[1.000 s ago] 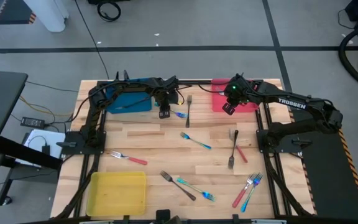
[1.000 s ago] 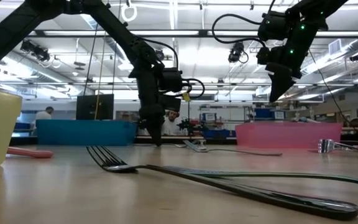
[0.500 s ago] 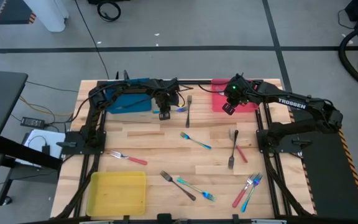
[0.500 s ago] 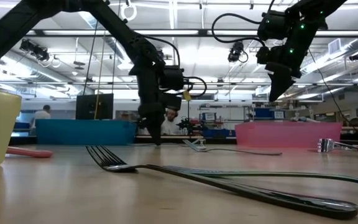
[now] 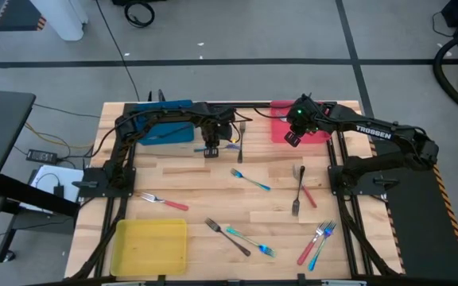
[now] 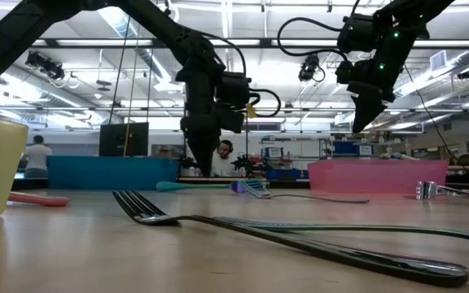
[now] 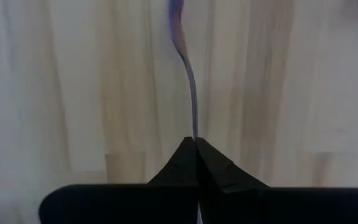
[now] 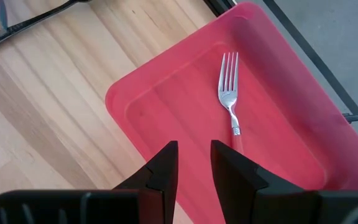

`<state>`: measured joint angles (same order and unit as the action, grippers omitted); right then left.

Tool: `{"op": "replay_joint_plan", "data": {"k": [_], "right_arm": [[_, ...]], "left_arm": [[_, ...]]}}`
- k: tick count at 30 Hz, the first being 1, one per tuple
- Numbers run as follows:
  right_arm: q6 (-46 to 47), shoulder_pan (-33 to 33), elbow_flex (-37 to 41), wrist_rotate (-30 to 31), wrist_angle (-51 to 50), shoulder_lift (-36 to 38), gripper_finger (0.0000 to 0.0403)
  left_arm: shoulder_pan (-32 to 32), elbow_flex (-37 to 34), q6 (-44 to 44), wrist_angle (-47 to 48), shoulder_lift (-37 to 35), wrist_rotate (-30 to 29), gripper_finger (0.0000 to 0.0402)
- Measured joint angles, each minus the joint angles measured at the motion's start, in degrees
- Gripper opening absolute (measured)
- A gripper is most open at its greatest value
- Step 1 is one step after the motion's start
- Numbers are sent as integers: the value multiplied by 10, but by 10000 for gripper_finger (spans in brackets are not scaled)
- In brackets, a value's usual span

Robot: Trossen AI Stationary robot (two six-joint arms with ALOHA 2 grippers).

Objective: Sort silverware by color (type)
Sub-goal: Put the top left iridescent fork into the yellow bin

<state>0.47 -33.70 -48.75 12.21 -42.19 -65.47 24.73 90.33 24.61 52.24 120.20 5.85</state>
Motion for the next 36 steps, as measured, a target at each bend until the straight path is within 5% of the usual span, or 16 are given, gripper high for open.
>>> {"op": "replay_joint_plan", "data": {"k": [13, 26, 36], "right_arm": [[0, 0, 0, 0, -8, 0, 103], [0, 0, 0, 0, -8, 0, 103], [0, 0, 0, 0, -7, 0, 103]], "left_arm": [[-13, 11, -8, 18, 0, 0, 1], [-24, 11, -6, 5, 9, -16, 100], [-21, 11, -15, -8, 45, -20, 116]]}}
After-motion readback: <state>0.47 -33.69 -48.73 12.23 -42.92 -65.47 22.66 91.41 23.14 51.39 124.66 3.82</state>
